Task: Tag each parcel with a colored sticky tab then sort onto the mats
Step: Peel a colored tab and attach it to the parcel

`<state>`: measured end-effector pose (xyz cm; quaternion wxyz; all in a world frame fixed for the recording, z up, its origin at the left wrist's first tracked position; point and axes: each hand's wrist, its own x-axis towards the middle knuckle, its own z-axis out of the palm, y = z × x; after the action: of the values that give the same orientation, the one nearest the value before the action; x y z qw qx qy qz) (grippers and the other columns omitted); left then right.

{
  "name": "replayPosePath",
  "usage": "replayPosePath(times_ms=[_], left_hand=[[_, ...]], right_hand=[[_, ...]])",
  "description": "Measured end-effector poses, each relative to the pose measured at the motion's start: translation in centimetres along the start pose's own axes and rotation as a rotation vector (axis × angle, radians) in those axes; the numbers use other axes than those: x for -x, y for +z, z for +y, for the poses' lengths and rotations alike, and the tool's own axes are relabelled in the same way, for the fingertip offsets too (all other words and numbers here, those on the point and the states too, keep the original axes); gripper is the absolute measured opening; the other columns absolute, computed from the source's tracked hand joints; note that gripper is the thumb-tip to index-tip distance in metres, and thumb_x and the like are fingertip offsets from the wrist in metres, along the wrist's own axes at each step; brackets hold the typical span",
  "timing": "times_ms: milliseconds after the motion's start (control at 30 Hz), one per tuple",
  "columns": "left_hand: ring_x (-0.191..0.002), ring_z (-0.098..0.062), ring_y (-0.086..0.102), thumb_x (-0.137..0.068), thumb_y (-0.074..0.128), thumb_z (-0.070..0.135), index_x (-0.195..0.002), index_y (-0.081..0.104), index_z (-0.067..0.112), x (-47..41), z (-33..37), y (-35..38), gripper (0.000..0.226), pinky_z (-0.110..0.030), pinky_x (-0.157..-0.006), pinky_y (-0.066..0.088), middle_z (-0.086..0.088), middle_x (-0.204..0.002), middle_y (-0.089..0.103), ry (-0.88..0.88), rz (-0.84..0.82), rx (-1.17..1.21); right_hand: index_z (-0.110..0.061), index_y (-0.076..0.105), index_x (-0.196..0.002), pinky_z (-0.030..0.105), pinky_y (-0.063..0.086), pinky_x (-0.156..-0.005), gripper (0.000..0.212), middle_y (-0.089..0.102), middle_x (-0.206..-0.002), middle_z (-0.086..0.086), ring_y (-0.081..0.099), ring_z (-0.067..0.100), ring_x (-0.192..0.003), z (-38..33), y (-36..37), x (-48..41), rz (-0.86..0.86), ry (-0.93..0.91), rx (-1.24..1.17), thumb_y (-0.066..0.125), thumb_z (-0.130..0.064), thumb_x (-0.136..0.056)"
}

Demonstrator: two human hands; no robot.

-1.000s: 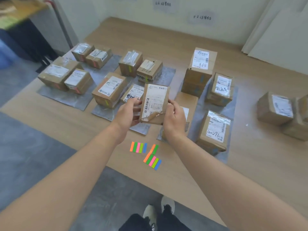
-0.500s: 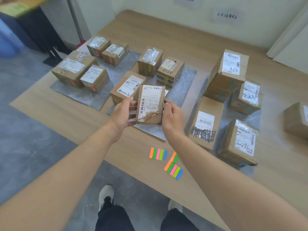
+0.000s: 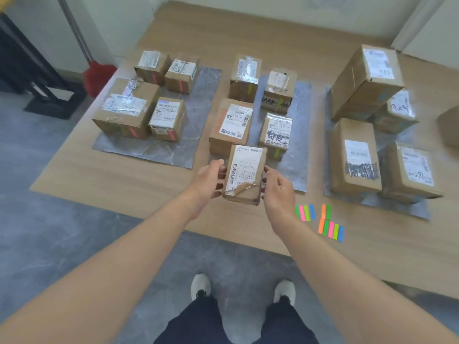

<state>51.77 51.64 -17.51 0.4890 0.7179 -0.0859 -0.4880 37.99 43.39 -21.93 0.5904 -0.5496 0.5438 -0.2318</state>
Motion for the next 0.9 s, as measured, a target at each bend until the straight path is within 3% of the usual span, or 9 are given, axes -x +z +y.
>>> replayPosePath(times_ms=[67,167,267,367,567,733,833,900], left_hand=[[-0.091,-0.022,0.067,-0.105,0.037,0.039,-0.112,0.066,0.008,0.1,-0.8,-0.9,0.042,-0.045,-0.099,0.051,-0.002,-0.095,0.073,-0.019,-0.018,-0.021],[-0.096,-0.026,0.069,-0.105,0.036,0.039,-0.116,0.068,0.009,0.1,-2.0,-1.6,0.045,-0.045,-0.100,0.051,-0.004,-0.103,0.073,-0.048,-0.040,-0.062],[-0.093,-0.025,0.070,-0.104,0.036,0.040,-0.117,0.067,0.011,-0.3,-3.5,-2.1,0.044,-0.043,-0.100,0.053,-0.002,-0.106,0.072,-0.087,-0.040,-0.053],[-0.082,-0.020,0.067,-0.104,0.036,0.039,-0.120,0.065,0.011,-0.4,-4.9,-2.2,0.043,-0.039,-0.095,0.053,0.002,-0.103,0.071,-0.127,-0.053,-0.033],[-0.086,-0.023,0.067,-0.103,0.037,0.039,-0.122,0.063,0.011,-0.9,-6.4,-1.9,0.043,-0.036,-0.090,0.054,-0.001,-0.113,0.068,-0.175,-0.074,-0.036],[-0.102,-0.029,0.068,-0.102,0.037,0.043,-0.121,0.064,0.014,-1.7,-6.3,-1.8,0.044,-0.042,-0.100,0.052,-0.001,-0.119,0.068,-0.177,-0.085,-0.078],[-0.112,-0.029,0.061,-0.100,0.038,0.046,-0.119,0.063,0.017,-2.1,-5.9,-1.6,0.043,-0.044,-0.104,0.048,-0.001,-0.120,0.065,-0.164,-0.075,-0.135],[-0.111,-0.023,0.057,-0.098,0.039,0.047,-0.121,0.060,0.018,-2.3,-5.3,-1.2,0.042,-0.043,-0.105,0.046,0.000,-0.124,0.061,-0.092,-0.027,-0.138]], right_hand=[[-0.036,0.074,-0.091,0.019,0.049,-0.051,0.042,0.076,-0.101,-0.005,0.064,0.014,-0.076,0.7,0.7,1.0,0.008,0.033,0.005,0.035,-0.025,-0.102],[-0.033,0.076,-0.097,0.023,0.050,-0.053,0.043,0.077,-0.102,-0.005,0.066,0.016,-0.079,2.1,1.2,1.9,0.001,0.083,0.022,0.034,-0.025,-0.102],[-0.020,0.074,-0.088,0.040,0.060,-0.064,0.040,0.078,-0.094,0.001,0.071,0.022,-0.081,3.0,1.8,2.7,0.008,0.139,0.035,0.037,-0.031,-0.096],[-0.005,0.067,-0.098,0.059,0.059,-0.079,0.055,0.077,-0.093,0.008,0.072,0.034,-0.090,4.4,2.3,3.2,-0.002,0.164,0.056,0.036,-0.046,-0.078],[-0.012,0.072,-0.089,0.043,0.057,-0.068,0.040,0.077,-0.092,-0.001,0.065,0.024,-0.082,6.1,2.2,3.7,-0.044,0.191,0.079,0.037,-0.030,-0.094],[-0.012,0.072,-0.104,0.059,0.057,-0.087,0.054,0.077,-0.099,0.005,0.070,0.034,-0.099,6.5,1.8,2.6,-0.059,0.198,0.085,0.035,-0.045,-0.082],[-0.010,0.070,-0.111,0.054,0.053,-0.098,0.043,0.070,-0.091,-0.004,0.068,0.025,-0.099,5.5,1.2,2.4,-0.034,0.217,0.104,0.039,-0.038,-0.099],[-0.016,0.067,-0.120,0.049,0.050,-0.105,0.035,0.066,-0.105,-0.010,0.063,0.022,-0.112,5.8,0.4,2.0,-0.001,0.221,0.104,0.040,-0.032,-0.105]])
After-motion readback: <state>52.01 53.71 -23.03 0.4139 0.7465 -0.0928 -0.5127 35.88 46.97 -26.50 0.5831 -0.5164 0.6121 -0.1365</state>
